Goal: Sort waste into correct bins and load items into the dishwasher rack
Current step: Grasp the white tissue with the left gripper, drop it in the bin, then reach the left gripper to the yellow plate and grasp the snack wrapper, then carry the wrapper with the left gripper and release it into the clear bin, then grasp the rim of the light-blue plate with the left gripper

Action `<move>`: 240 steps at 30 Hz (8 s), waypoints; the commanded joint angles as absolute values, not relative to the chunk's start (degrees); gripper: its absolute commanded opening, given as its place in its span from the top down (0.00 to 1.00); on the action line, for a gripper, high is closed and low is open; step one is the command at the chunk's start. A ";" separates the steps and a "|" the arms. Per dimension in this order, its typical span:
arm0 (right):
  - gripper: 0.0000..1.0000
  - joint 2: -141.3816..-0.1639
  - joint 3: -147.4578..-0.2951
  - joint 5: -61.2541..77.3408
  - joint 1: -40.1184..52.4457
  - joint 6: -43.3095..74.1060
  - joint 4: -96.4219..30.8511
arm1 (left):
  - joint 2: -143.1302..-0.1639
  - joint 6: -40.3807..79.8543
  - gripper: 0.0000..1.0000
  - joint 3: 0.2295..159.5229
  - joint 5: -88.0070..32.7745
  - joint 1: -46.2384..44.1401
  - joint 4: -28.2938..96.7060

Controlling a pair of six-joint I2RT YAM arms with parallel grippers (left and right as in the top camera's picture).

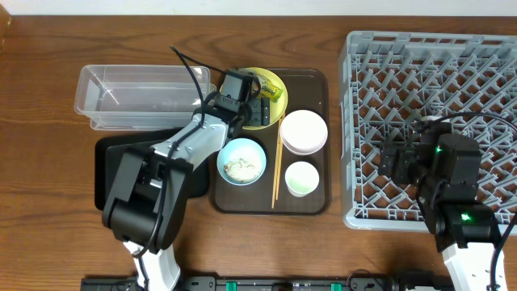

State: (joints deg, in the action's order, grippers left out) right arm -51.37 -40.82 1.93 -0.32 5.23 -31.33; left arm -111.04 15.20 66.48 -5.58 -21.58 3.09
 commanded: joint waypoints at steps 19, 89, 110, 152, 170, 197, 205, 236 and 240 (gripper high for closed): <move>0.01 -51.96 -42.17 1.98 -0.80 5.74 -31.83 | -115.20 15.31 0.76 67.42 -4.64 -21.67 3.46; 0.01 -52.80 -42.17 1.98 -0.80 5.76 -31.90 | -118.72 30.87 0.37 83.90 -7.97 -21.10 14.98; 0.01 -53.69 -42.17 1.98 -0.80 5.74 -31.92 | -124.33 35.92 0.68 83.79 -7.94 -21.41 10.35; 0.01 -53.69 -42.17 2.00 -0.80 5.76 -32.16 | -124.38 38.26 0.81 82.35 -6.39 -22.11 10.59; 0.01 -53.69 -42.17 1.98 -0.78 5.74 -32.18 | -115.09 28.51 0.94 82.35 -6.39 -19.97 20.08; 0.01 -53.69 -42.17 2.00 -0.78 5.76 -32.40 | -101.27 46.00 0.60 81.60 -0.62 -0.43 39.83; 0.01 -53.69 -42.17 1.98 -0.80 5.74 -32.38 | -95.44 33.61 0.38 81.67 -1.06 -1.52 40.45; 0.01 -53.69 -42.17 2.00 -0.78 5.76 -32.40 | -105.45 21.69 0.33 74.41 -0.99 -34.26 43.68; 0.01 -53.69 -42.17 2.00 -0.78 5.76 -32.38 | -108.81 21.69 0.40 74.41 -1.02 -35.20 43.62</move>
State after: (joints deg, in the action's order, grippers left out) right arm -53.74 -40.95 1.96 -0.32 5.41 -32.32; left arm -106.91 22.46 74.63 -1.30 -34.70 43.46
